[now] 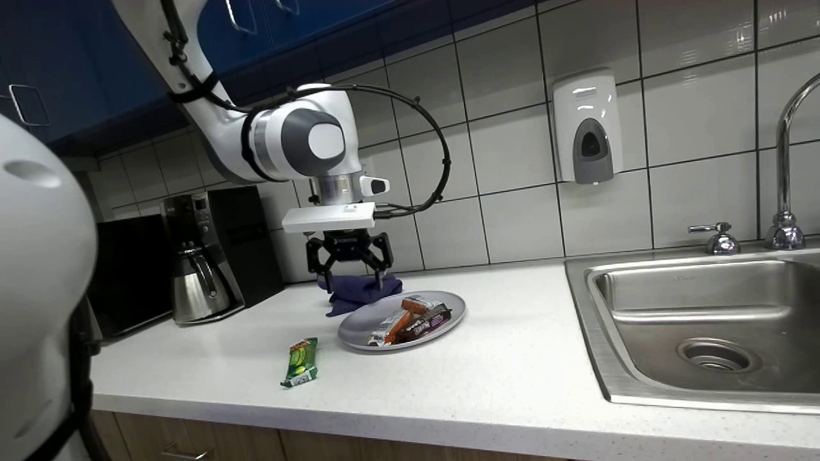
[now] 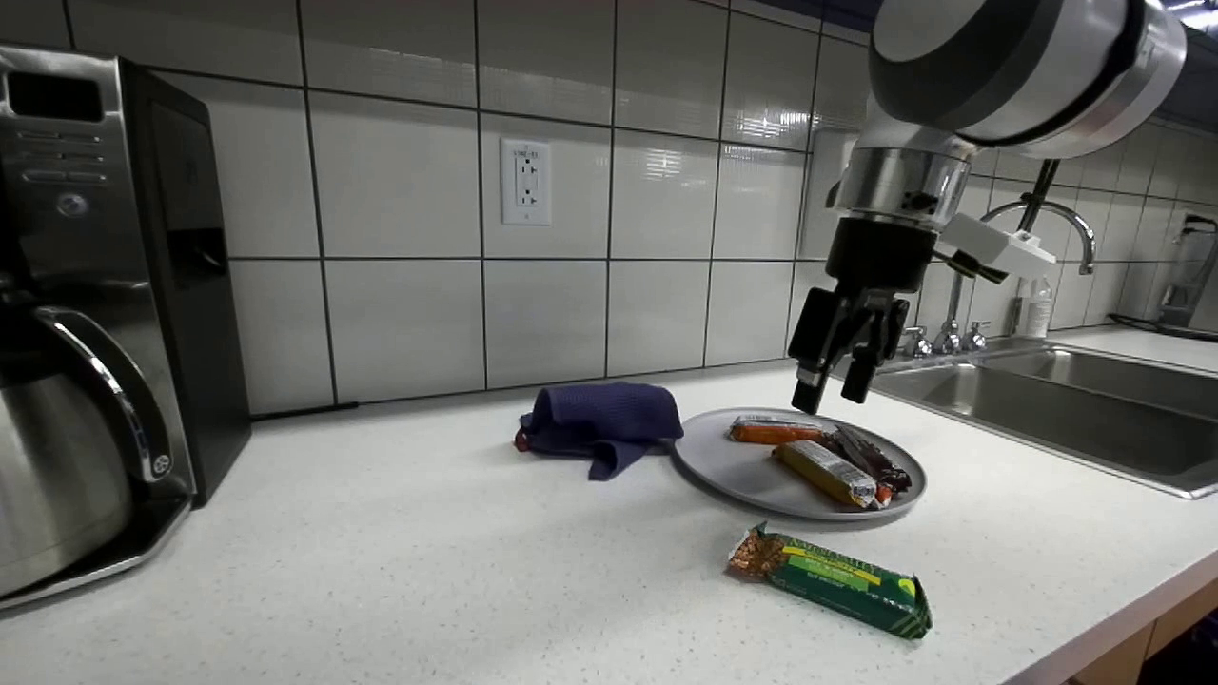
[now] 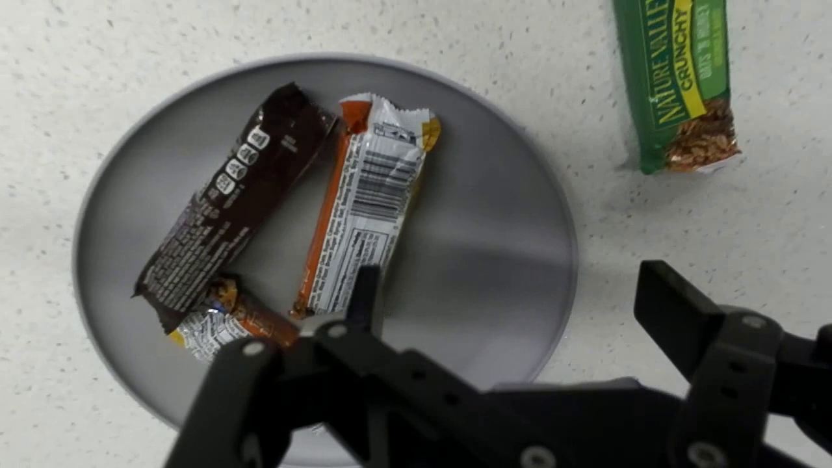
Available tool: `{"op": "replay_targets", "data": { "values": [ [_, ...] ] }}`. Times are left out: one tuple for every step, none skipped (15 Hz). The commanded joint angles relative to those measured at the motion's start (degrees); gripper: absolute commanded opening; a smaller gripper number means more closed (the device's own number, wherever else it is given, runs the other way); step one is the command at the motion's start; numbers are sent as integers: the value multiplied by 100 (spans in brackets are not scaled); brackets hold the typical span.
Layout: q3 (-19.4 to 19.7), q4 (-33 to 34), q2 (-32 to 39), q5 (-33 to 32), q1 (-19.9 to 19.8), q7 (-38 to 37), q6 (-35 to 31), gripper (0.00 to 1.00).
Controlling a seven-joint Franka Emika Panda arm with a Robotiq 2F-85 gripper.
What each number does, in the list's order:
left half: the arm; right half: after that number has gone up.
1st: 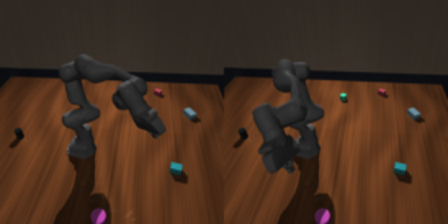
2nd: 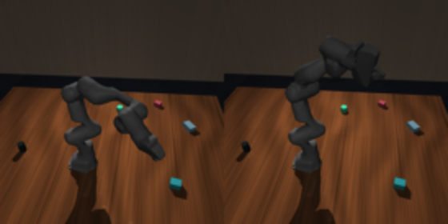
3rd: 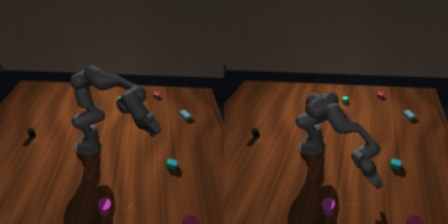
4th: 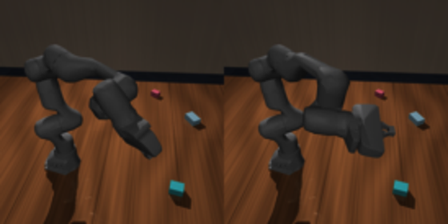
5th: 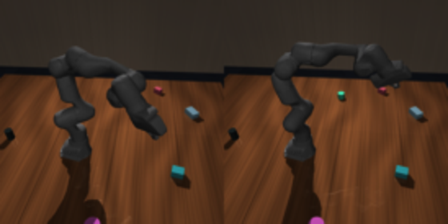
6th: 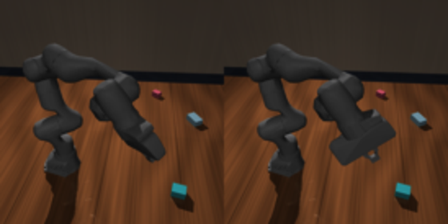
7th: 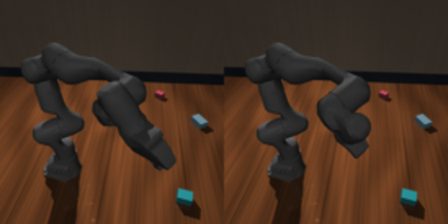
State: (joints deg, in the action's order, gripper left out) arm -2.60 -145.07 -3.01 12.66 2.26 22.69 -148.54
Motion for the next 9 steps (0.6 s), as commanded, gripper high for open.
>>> {"op": "replay_targets", "data": {
  "values": [
    [90, -574, -782, 241, 152, 721, 338, 100],
    [118, -674, -908, 242, 209, 826, 401, 100],
    [149, -770, -1030, 219, 270, 912, 481, 100],
    [163, -863, -1149, 151, 324, 947, 550, 100],
    [184, -942, -1252, 125, 384, 976, 639, 100],
    [207, -1000, -1312, 97, 441, 996, 727, 100],
    [217, -738, -908, 46, 420, 755, 508, 100],
    [228, -811, -995, 44, 468, 770, 563, 100],
    [235, -862, -1058, 42, 500, 772, 580, 100]
  ]
}}
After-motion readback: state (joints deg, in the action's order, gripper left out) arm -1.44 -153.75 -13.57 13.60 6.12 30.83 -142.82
